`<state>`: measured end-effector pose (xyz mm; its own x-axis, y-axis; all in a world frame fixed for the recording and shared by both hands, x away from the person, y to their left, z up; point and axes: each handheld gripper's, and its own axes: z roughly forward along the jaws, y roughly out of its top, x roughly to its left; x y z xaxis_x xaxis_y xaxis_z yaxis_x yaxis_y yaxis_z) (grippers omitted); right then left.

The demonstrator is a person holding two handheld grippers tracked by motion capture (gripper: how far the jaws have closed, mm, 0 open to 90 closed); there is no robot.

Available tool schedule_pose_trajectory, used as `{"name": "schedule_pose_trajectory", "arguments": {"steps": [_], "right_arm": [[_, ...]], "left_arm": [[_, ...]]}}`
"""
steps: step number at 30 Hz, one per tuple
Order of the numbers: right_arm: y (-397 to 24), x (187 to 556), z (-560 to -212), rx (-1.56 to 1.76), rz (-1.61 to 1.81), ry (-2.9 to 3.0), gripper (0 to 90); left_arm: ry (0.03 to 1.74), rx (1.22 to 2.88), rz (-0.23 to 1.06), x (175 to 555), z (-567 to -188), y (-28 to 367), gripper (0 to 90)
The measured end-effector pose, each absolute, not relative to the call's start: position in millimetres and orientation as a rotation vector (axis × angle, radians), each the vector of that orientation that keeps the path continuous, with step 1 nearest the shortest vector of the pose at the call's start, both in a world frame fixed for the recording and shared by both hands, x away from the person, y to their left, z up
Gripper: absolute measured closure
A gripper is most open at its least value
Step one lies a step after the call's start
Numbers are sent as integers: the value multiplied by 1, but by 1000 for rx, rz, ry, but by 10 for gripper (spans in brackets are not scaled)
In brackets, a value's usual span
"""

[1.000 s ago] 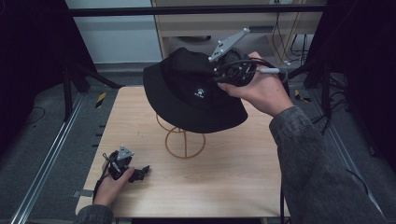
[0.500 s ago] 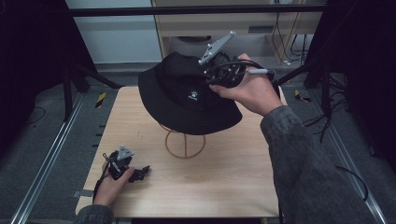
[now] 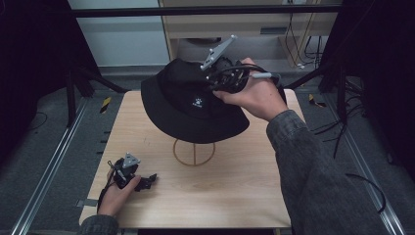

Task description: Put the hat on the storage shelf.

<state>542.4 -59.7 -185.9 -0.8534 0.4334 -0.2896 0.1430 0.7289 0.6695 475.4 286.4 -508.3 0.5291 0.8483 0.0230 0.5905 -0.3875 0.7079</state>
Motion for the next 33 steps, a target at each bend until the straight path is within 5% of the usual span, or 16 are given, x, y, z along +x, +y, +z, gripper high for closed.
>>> {"name": "schedule_pose_trajectory", "arguments": {"steps": [33], "right_arm": [[-13,545,-221,383,835,2591,819]], "left_arm": [[1162,2118,509,475,-508,286,0]]}}
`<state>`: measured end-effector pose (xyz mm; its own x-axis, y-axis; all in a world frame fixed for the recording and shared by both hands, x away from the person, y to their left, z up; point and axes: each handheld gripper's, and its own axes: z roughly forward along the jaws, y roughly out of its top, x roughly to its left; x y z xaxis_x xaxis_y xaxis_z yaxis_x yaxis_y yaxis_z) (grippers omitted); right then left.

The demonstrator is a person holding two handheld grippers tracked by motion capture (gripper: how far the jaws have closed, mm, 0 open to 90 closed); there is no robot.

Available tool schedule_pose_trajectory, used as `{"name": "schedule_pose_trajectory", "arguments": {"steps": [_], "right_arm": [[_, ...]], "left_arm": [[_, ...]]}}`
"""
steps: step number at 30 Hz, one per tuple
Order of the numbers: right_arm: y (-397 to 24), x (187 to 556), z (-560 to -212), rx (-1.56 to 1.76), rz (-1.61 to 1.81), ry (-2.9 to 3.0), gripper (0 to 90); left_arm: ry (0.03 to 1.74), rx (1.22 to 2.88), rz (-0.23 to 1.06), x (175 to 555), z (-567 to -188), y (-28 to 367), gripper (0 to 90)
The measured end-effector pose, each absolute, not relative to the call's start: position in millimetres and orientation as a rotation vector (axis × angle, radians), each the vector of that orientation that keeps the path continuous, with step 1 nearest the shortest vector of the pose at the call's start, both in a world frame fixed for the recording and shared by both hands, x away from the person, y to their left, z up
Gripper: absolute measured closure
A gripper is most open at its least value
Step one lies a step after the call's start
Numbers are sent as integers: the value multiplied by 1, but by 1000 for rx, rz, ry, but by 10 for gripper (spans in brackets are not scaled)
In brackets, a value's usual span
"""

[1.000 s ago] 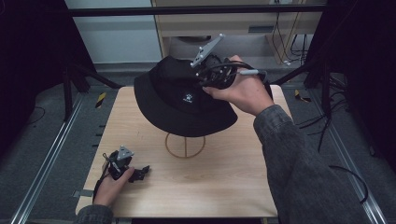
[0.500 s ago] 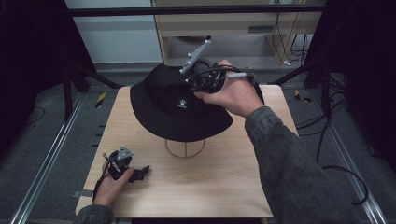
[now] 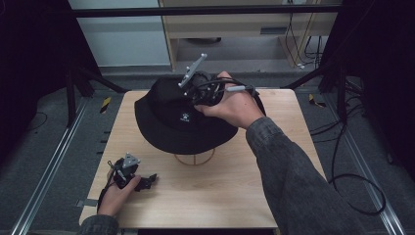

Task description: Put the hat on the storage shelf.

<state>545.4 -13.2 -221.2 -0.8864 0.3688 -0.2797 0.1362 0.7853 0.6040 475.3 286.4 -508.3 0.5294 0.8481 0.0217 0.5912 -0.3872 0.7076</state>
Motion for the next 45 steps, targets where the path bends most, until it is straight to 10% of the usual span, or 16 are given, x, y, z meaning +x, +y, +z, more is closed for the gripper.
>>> {"name": "schedule_pose_trajectory", "arguments": {"steps": [20,45], "right_arm": [[-10,553,-232,434,845,2597,774],[-20,546,-231,499,947,2583,502]], "left_arm": [[1162,2120,510,475,-508,287,0],[1161,2120,511,475,-508,287,0]]}}
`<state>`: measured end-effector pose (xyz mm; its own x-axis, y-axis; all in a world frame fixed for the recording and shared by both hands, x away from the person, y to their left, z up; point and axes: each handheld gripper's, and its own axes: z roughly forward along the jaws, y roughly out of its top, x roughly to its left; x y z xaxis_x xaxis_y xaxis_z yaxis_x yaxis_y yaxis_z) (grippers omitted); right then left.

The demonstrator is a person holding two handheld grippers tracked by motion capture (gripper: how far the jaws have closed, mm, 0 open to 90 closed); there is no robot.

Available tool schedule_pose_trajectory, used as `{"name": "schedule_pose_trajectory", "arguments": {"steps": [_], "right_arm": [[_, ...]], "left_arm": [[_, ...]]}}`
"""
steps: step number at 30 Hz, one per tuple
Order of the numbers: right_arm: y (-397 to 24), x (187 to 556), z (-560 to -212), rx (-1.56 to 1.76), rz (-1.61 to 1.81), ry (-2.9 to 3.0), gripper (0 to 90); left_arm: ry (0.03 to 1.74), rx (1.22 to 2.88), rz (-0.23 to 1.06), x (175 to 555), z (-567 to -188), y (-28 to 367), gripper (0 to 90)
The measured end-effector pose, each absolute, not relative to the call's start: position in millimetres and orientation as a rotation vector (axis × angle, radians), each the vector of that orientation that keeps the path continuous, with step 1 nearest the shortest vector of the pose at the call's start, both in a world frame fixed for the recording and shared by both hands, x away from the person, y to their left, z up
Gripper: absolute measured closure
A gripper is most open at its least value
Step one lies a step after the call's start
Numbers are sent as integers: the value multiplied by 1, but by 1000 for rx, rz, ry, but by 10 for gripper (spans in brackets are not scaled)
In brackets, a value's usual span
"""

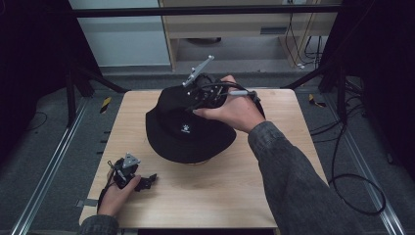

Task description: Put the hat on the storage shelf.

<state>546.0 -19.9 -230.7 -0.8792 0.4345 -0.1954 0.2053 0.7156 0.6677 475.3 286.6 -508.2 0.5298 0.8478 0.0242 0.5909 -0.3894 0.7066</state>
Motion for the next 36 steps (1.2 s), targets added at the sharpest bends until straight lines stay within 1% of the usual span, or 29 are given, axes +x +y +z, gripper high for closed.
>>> {"name": "schedule_pose_trajectory", "arguments": {"steps": [19,36], "right_arm": [[-37,539,-220,521,1027,2563,495],[-71,539,-211,586,1068,2502,514]], "left_arm": [[1161,2121,513,475,-508,287,0],[1165,2114,510,475,-508,286,0]]}}
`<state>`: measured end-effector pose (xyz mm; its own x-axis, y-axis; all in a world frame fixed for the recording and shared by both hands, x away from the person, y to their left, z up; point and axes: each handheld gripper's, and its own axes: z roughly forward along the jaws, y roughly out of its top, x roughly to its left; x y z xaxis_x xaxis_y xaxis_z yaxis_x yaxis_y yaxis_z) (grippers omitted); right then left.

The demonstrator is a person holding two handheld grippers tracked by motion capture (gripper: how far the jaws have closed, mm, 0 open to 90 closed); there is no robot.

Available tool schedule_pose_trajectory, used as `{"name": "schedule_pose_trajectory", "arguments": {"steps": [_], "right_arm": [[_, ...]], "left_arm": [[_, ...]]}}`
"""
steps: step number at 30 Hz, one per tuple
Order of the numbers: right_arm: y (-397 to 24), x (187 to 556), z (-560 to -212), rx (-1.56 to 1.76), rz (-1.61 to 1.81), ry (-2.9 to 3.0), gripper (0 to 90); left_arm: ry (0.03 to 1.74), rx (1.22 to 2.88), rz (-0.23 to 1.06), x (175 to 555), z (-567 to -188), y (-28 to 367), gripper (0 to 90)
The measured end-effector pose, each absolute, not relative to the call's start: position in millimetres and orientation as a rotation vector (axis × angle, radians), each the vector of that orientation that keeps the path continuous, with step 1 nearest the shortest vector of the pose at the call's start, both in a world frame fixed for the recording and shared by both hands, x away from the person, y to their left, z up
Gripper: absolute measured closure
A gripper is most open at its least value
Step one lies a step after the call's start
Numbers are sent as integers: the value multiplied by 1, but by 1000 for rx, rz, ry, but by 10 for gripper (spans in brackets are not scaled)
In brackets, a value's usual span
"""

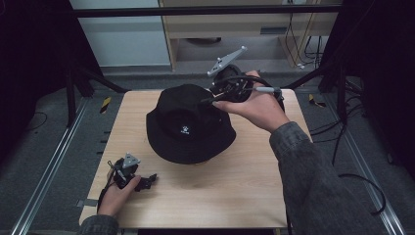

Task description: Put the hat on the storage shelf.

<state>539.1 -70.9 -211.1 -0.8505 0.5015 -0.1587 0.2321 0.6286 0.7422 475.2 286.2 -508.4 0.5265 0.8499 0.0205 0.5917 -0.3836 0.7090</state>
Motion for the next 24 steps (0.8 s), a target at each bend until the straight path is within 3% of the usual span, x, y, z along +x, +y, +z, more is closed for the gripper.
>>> {"name": "schedule_pose_trajectory", "arguments": {"steps": [17,24], "right_arm": [[-94,540,-218,654,1088,2470,508],[-104,541,-222,694,1101,2448,410]], "left_arm": [[1165,2114,509,475,-508,286,0],[1163,2119,510,475,-508,286,0]]}}
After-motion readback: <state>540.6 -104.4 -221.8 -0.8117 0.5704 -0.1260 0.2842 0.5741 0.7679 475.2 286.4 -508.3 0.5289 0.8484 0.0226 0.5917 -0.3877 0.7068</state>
